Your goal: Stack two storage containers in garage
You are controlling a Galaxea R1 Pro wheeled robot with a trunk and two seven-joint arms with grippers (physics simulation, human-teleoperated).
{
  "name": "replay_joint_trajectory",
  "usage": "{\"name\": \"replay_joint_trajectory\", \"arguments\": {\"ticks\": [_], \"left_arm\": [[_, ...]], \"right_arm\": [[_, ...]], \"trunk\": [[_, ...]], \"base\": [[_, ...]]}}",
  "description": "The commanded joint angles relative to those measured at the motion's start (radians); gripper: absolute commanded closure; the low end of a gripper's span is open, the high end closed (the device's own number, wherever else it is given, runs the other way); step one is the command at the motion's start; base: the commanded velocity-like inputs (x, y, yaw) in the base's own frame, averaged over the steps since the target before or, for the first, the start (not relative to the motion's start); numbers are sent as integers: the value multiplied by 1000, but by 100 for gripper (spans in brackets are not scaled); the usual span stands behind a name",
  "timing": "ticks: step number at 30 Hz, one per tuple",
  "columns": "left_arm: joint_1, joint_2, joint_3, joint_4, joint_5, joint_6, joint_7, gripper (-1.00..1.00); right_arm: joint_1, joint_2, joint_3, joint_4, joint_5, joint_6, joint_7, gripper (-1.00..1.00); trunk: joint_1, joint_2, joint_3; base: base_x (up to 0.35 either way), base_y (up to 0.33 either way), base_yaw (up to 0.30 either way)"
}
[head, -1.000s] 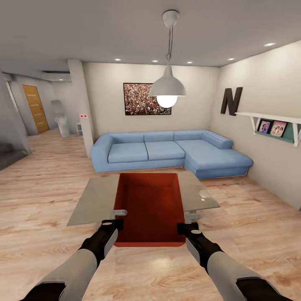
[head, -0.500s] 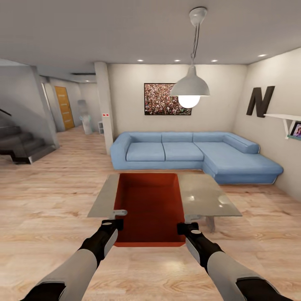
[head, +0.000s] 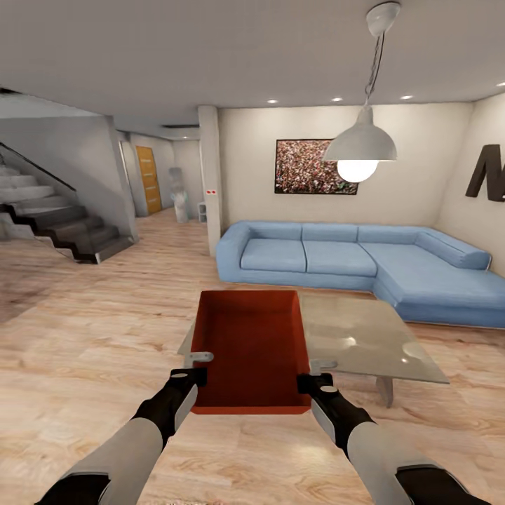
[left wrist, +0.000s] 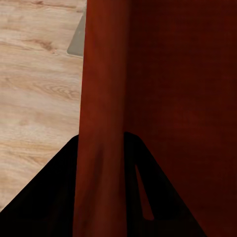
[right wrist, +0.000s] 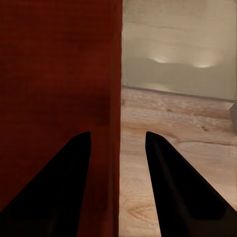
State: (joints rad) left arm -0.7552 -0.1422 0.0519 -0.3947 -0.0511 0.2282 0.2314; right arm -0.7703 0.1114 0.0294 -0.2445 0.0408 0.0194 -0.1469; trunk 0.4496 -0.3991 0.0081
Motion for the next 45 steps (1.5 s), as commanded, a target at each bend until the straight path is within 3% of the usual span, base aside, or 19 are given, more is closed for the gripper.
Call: {"name": "replay_joint_trajectory", "arguments": {"ticks": [1, 45], "left_arm": [[0, -2, 5, -1, 5, 3, -3, 100], [0, -2, 5, -1, 5, 2, -1, 100]], "right_arm": [[0, 4, 5, -1, -4, 2, 2, 100], [0, 4, 4, -1, -4, 2, 3, 100]], "trunk": [[0, -1, 0], [0, -1, 0]], "base": [[0, 0, 300], [0, 0, 300]]}}
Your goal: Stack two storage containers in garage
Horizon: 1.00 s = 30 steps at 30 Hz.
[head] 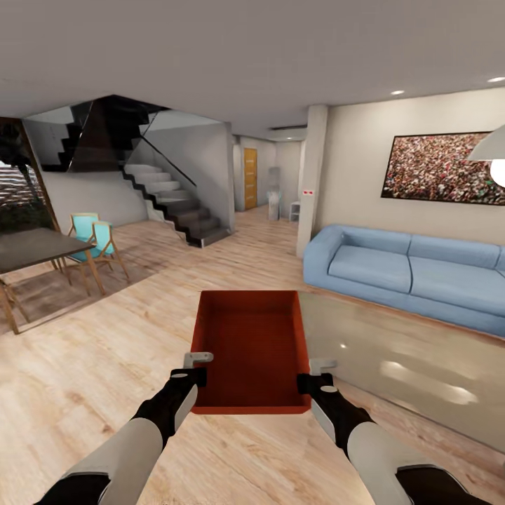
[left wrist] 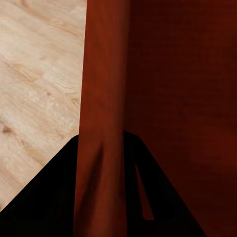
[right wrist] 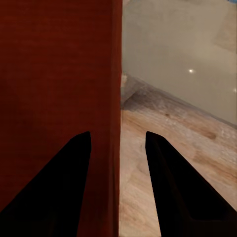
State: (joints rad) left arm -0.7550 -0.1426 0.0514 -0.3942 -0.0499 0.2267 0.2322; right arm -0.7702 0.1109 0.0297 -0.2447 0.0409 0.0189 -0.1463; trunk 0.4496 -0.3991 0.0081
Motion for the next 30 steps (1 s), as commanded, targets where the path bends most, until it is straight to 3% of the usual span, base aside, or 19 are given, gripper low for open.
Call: {"name": "replay_joint_trajectory", "arguments": {"ticks": [1, 14, 19, 30], "left_arm": [[0, -2, 5, -2, 4, 4, -2, 100], [-1, -3, 5, -2, 4, 3, -2, 100], [-1, -2, 5, -2, 4, 3, -2, 100], [-1, -2, 5, 0, 4, 3, -4, 100]], "right_arm": [[0, 4, 4, -1, -4, 2, 2, 100], [0, 3, 4, -1, -5, 2, 2, 100], [-1, 3, 4, -1, -4, 2, 2, 100], [-1, 4, 5, -1, -1, 3, 2, 100]], "trunk": [[0, -1, 0], [0, -1, 0], [0, -1, 0], [0, -1, 0]], "base": [[0, 0, 300], [0, 0, 283], [88, 0, 47], [299, 0, 3]]}}
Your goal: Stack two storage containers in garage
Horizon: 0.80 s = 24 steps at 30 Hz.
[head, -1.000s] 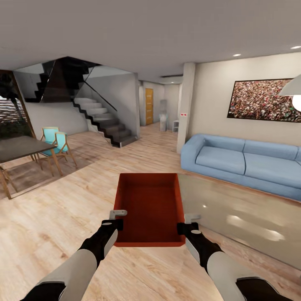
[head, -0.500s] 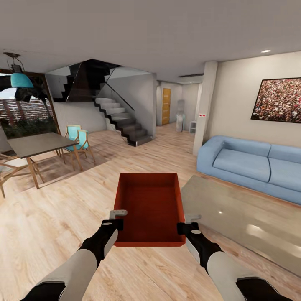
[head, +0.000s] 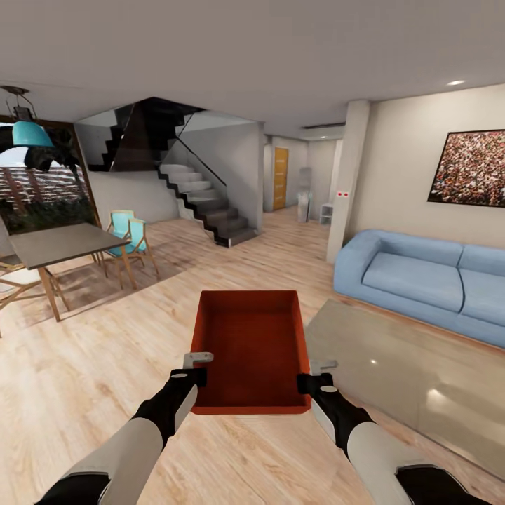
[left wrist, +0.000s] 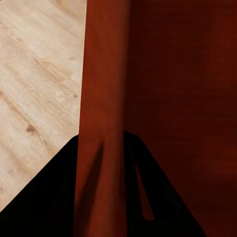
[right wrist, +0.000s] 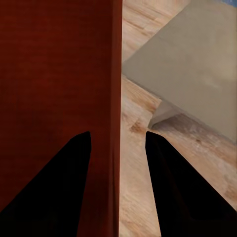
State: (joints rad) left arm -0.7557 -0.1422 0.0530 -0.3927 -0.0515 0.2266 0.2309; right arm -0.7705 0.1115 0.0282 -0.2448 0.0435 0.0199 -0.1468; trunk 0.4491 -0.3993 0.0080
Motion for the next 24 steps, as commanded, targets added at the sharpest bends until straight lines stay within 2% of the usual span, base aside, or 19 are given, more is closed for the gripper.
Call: {"name": "replay_joint_trajectory", "arguments": {"ticks": [1, 13, 17, 24], "left_arm": [[0, -2, 4, -2, 5, 3, -2, 100], [1, -2, 4, -3, 5, 3, -2, 100], [1, -2, 4, -3, 5, 3, -2, 100], [0, -2, 4, -3, 5, 3, -1, 100]], "right_arm": [[0, 3, 7, -1, -4, 2, 3, 100], [0, 6, 7, -1, -6, 4, 2, 100], [-1, 7, 6, -1, -8, 5, 2, 100], [0, 6, 6, -1, -8, 5, 1, 100]], "trunk": [[1, -1, 0], [1, -1, 0], [1, -1, 0], [1, -1, 0]], "base": [[321, 0, 0], [300, 0, 0], [87, 0, 63], [15, 0, 228]]}}
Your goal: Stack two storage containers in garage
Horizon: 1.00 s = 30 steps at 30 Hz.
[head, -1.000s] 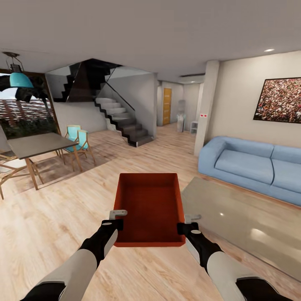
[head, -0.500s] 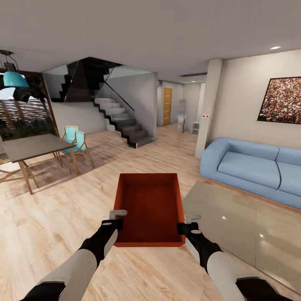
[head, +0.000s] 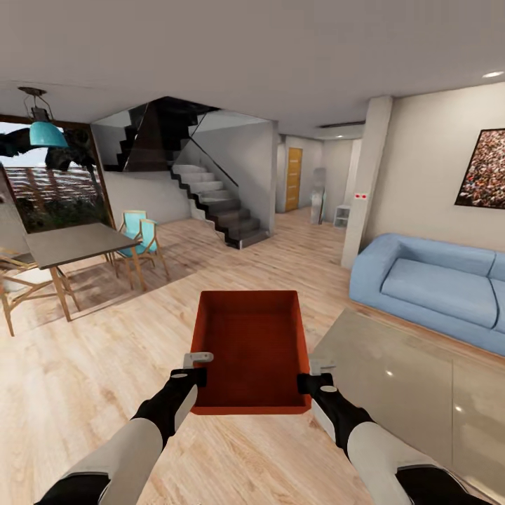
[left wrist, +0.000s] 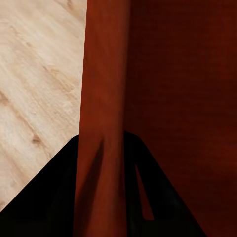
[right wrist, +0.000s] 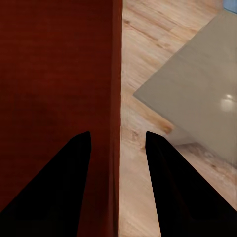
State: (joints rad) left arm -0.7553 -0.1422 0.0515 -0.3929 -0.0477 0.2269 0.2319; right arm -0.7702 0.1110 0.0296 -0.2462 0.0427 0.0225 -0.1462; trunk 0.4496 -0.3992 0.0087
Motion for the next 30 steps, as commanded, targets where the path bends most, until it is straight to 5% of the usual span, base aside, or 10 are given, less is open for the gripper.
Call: {"name": "replay_joint_trajectory", "arguments": {"ticks": [1, 13, 30], "left_arm": [[0, -2, 5, -3, 2, 3, -2, 100], [0, -2, 4, 5, 2, -68, -2, 100], [0, -2, 4, 9, 2, -77, -2, 100]], "right_arm": [[0, 7, 4, 1, -7, 2, 1, 100], [0, 6, 4, 1, -7, 2, 0, 100], [0, 5, 5, 1, -6, 1, 2, 100]], "trunk": [[0, -1, 0], [0, -1, 0], [0, -1, 0]], "base": [[2, 0, 261], [0, 0, 267], [41, 0, 201]]}}
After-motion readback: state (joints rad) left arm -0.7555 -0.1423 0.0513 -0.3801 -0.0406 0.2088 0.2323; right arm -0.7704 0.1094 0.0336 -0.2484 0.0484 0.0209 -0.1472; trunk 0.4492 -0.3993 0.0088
